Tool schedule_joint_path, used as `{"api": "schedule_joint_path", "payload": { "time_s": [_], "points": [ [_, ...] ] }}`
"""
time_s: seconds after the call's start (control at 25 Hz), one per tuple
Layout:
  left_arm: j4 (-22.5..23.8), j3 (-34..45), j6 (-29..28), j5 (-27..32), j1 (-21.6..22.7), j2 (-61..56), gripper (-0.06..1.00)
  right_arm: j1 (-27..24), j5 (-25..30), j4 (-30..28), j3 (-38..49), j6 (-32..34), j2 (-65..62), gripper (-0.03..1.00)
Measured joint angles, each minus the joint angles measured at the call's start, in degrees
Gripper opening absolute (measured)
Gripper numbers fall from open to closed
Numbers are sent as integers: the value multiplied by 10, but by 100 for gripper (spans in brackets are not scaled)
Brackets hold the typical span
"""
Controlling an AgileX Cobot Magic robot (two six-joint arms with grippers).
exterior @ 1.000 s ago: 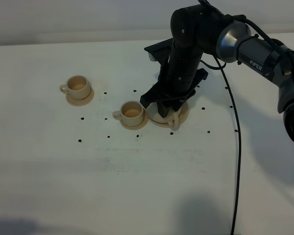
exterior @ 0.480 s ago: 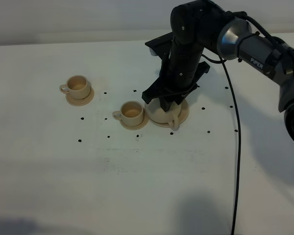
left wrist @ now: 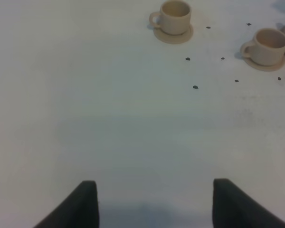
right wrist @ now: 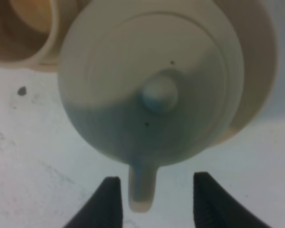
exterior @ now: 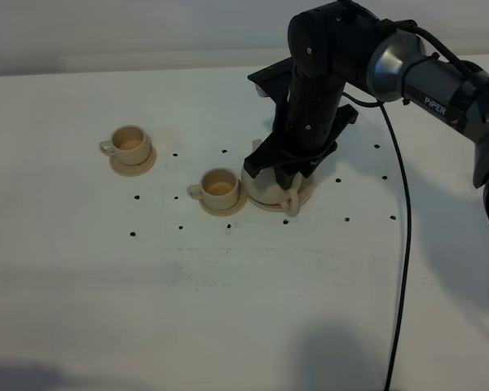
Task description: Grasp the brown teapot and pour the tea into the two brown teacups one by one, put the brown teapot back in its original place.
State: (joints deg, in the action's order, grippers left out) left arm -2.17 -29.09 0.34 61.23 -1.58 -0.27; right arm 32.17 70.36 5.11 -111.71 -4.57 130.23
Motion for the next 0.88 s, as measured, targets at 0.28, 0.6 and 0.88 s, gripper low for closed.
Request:
{"api": "schedule_joint_path", "payload": {
  "time_s": [0.28,0.6,0.88],
  "points": [
    [0,0,0,0,0,0,50,0,0,-4,0,-6,16,33],
    [0,0,0,0,0,0,50,0,1,-10,1,-24,23,28],
    [0,0,0,0,0,0,50,0,2,-14,1,-59,23,26]
  ]
}}
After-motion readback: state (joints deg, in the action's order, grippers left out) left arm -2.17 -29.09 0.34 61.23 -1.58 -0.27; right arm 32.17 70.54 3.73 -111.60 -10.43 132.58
